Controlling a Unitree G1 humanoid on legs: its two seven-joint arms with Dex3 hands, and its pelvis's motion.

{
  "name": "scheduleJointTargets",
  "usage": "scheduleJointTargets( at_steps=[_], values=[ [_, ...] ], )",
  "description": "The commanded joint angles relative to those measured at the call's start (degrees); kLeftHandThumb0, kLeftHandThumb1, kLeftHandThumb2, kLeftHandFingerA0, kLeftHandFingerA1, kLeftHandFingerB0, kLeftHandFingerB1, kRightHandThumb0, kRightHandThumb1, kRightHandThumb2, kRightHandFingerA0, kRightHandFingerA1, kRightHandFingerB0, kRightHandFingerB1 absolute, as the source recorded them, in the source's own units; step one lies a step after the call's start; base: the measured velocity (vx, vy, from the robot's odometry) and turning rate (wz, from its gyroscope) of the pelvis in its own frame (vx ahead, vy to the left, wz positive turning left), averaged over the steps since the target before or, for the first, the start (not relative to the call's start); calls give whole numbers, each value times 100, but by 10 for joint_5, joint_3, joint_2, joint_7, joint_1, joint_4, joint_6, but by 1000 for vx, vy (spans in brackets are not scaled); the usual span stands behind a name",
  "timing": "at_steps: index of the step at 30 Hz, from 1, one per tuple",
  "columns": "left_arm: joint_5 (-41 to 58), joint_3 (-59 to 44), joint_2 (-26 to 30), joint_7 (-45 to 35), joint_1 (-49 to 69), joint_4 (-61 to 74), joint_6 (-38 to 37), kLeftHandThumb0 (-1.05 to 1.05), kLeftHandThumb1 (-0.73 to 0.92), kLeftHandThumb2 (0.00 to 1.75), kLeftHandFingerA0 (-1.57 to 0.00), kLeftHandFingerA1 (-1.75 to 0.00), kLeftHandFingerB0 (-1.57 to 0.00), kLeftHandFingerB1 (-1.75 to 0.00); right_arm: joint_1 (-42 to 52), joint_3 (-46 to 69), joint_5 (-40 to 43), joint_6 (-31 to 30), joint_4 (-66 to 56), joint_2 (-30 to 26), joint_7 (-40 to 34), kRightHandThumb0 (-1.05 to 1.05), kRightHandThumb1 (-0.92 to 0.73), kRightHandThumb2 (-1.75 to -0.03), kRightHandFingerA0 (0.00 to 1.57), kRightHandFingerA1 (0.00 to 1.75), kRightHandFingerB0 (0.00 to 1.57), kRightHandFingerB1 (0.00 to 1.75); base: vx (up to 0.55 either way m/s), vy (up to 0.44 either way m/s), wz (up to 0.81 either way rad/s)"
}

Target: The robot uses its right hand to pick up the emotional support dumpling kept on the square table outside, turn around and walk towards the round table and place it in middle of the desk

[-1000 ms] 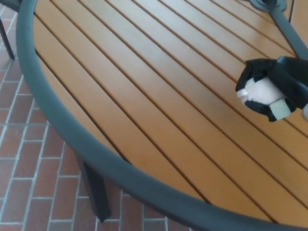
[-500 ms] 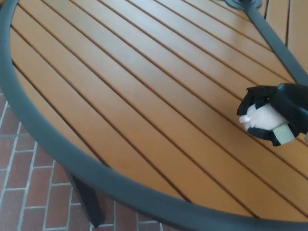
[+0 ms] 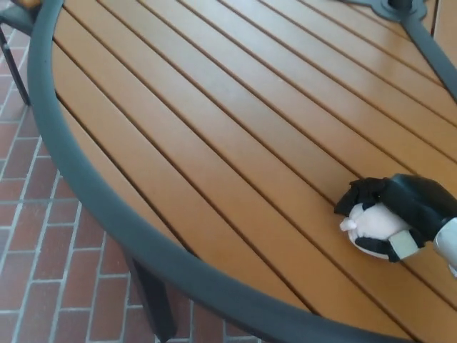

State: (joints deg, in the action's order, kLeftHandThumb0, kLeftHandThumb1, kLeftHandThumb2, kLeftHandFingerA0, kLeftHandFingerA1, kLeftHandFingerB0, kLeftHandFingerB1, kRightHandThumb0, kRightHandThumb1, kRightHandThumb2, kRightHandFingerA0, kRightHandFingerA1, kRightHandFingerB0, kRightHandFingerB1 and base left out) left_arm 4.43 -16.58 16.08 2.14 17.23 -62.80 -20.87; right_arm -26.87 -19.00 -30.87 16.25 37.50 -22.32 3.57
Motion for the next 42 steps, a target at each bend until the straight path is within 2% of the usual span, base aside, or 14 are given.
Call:
scheduleJointTargets(
  at_steps=[1,3,8,9,11,12,15,16,21,22,25,26,32,42],
  values=[
    [-6,2,5,4,7,4,-44,-20,62,58,-75,-59,-68,-52,11,-19,-27,-12,36,-4,-27,-13,-67,-72,70,69,62,51,0,0,0],
    [-4,1,4,4,11,10,-44,-20,62,58,-75,-59,-68,-52,8,-24,-38,-17,34,-7,-37,-13,-67,-72,70,69,62,51,0,0,0],
    [-8,4,8,5,6,-1,-41,-21,61,57,-74,-58,-67,-51,-4,-72,-106,-31,-2,-42,-43,-37,-72,-62,9,34,30,30,0,0,0],
    [-9,4,8,7,4,-2,-39,-20,62,58,-74,-58,-66,-51,-3,-81,-118,-41,-19,-48,-39,-46,-64,-69,0,7,14,31,0,0,0],
    [-7,4,7,9,4,-1,-37,-20,62,58,-74,-58,-66,-51,0,-91,-131,-56,-40,-54,-39,-46,-64,-69,0,7,14,31,0,0,0],
    [-7,4,7,9,6,1,-38,-19,61,58,-75,-58,-68,-52,2,-97,-145,-71,-53,-55,-40,-85,-50,-76,0,1,6,14,0,0,0],
    [-8,4,7,9,8,4,-39,-19,61,58,-75,-58,-68,-52,8,-108,-166,-98,-78,-56,-42,-85,-50,-76,0,1,6,14,0,0,0],
    [-7,4,7,8,6,3,-38,-21,61,57,-75,-57,-68,-51,14,-110,-182,-118,-103,-55,-52,-105,-67,-103,0,23,0,3,0,0,0],
    [-7,5,8,7,2,-1,-37,-21,61,57,-75,-57,-68,-51,27,-113,-213,-158,-150,-52,-62,-105,-67,-103,0,23,0,3,0,0,0],
    [-7,5,7,7,4,3,-38,-21,60,57,-74,-58,-68,-52,31,-108,-217,-172,-172,-54,-49,-105,-72,-93,0,0,0,0,0,0,0],
    [-8,6,5,7,8,9,-40,-21,60,57,-74,-58,-68,-52,38,-100,-226,-197,-209,-57,-28,-105,-72,-93,0,0,0,0,0,0,0],
    [-1,1,5,4,7,9,-38,-22,60,57,-75,-58,-69,-52,51,-79,-212,-207,-255,-70,2,-105,-88,-69,0,0,0,0,0,0,0],
    [1,-2,4,2,6,10,-37,-22,60,57,-75,-58,-69,-52,65,-65,-212,-221,-291,-73,28,-105,-88,-69,0,0,0,0,0,0,0],
    [-8,8,9,9,6,2,-40,-17,63,58,-75,-57,-68,-52,196,127,-56,-214,-581,-138,138,-105,-92,-68,0,0,0,0,0,0,0]
  ],
)
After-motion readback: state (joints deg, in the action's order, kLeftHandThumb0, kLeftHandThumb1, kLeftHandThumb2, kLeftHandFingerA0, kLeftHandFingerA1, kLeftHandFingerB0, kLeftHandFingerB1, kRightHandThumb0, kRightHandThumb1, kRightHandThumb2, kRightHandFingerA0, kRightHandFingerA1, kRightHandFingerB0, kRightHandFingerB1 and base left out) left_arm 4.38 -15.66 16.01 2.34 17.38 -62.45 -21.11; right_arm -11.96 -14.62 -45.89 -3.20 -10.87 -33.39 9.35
